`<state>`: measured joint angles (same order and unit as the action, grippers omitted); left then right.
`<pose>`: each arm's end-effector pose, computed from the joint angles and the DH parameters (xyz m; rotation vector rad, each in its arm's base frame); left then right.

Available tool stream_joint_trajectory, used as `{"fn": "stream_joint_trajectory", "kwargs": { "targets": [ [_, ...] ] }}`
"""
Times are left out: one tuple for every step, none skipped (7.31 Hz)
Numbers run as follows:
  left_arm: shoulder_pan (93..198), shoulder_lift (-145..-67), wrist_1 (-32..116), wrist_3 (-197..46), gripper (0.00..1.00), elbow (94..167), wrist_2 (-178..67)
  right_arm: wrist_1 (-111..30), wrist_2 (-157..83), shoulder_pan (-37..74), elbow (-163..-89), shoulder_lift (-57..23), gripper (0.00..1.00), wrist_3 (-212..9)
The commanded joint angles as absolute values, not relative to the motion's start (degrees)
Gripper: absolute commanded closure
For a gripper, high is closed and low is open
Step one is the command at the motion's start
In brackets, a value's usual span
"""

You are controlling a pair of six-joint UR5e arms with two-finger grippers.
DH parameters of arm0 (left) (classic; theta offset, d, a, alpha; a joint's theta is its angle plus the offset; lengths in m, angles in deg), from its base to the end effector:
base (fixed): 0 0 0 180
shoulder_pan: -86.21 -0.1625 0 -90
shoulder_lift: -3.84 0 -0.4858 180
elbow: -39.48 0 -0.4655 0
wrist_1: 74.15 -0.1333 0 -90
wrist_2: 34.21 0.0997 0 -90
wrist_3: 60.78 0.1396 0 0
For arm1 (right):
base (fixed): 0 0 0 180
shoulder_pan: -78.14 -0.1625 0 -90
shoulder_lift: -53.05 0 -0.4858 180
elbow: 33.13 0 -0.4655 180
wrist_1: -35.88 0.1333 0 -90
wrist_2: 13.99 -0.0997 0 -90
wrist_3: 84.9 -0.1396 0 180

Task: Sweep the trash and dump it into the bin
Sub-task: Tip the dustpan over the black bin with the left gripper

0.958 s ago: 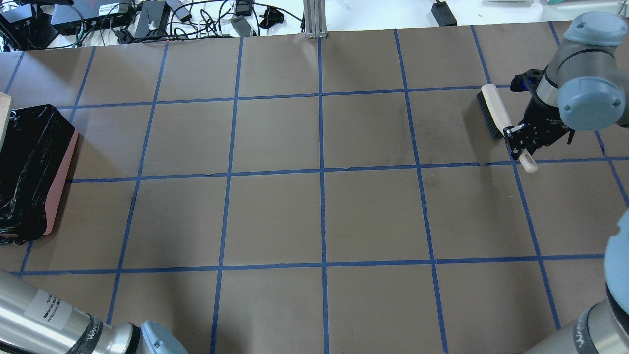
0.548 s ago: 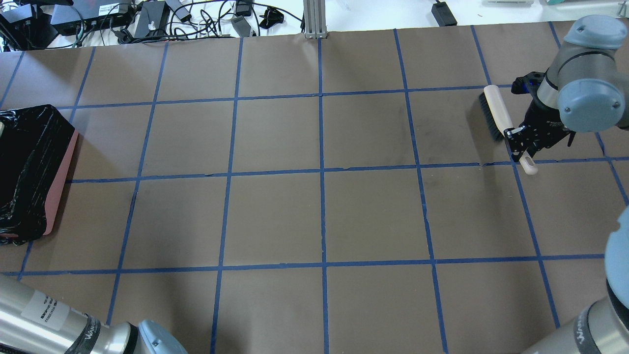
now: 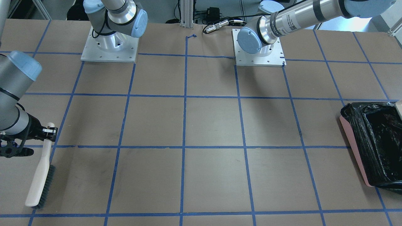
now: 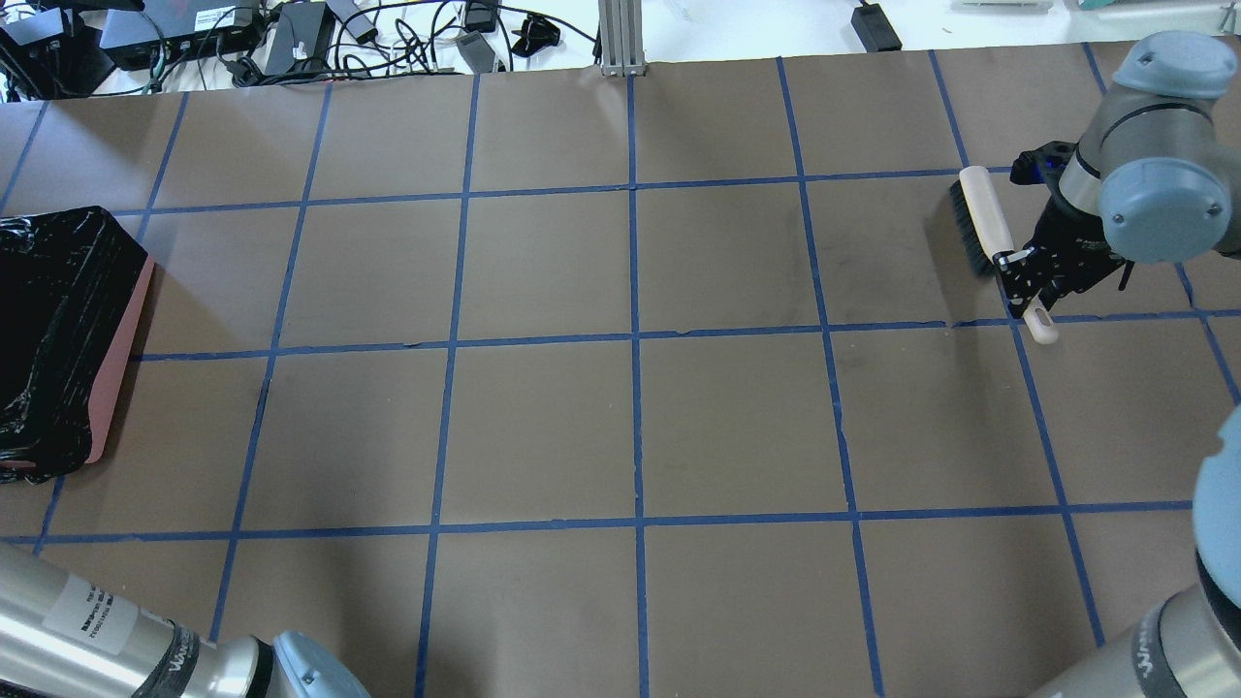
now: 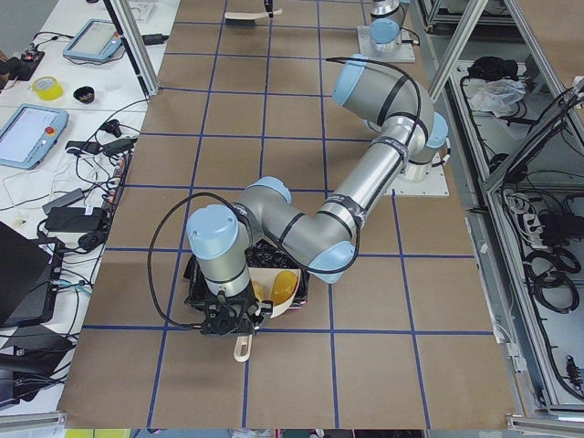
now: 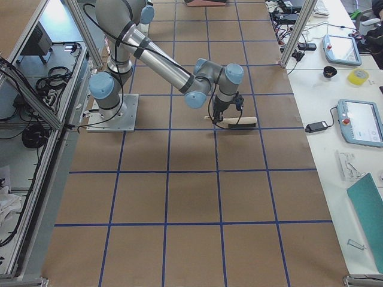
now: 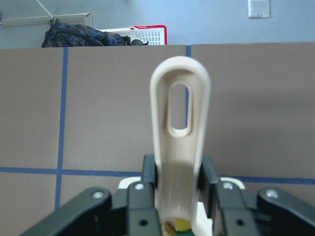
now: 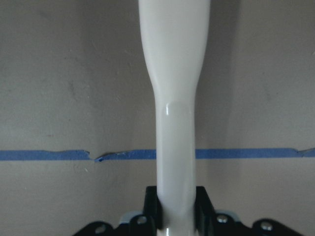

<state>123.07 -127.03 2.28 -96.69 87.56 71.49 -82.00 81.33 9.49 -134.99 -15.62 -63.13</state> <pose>0.6738 -0.6245 0.4335 -2.0119 1.9745 -0.2993 -0.1255 -0.6517 0.2126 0.0179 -3.0837 -0.1856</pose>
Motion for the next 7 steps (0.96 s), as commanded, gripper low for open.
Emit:
{"fn": "stream_joint_trajectory", "kwargs": {
  "targets": [
    [127.1,-125.8,-2.2,-100.7,1.0,89.1,72.0,-83.7,81.0,9.5,-135.0,-15.6,0.35,-63.2],
    [128.9,-125.1,-2.9,-101.6,1.0,91.1,75.9,-83.7,80.9,9.5,-135.0,-15.6,0.31,-63.2],
    [129.4,-124.1,-8.8,-101.0,1.0,95.7,78.2,-83.7,80.9,9.5,-135.0,-15.6,0.25,-63.2],
    [129.4,-122.7,-12.5,-100.3,1.0,100.8,80.2,-83.7,80.9,9.5,-135.0,-15.6,0.13,-63.2],
    [129.5,-121.8,-14.6,-99.4,1.0,103.1,82.0,-83.4,81.1,9.5,-135.0,-15.7,0.0,-63.1],
    [129.5,-120.8,-14.4,-99.0,1.0,103.2,83.3,-83.1,81.2,9.4,-134.9,-16.5,0.0,-63.2],
    [129.9,-119.7,-13.7,-98.6,1.0,103.2,86.3,-83.1,80.9,9.3,-134.6,-17.7,0.0,-62.9]
  ]
}}
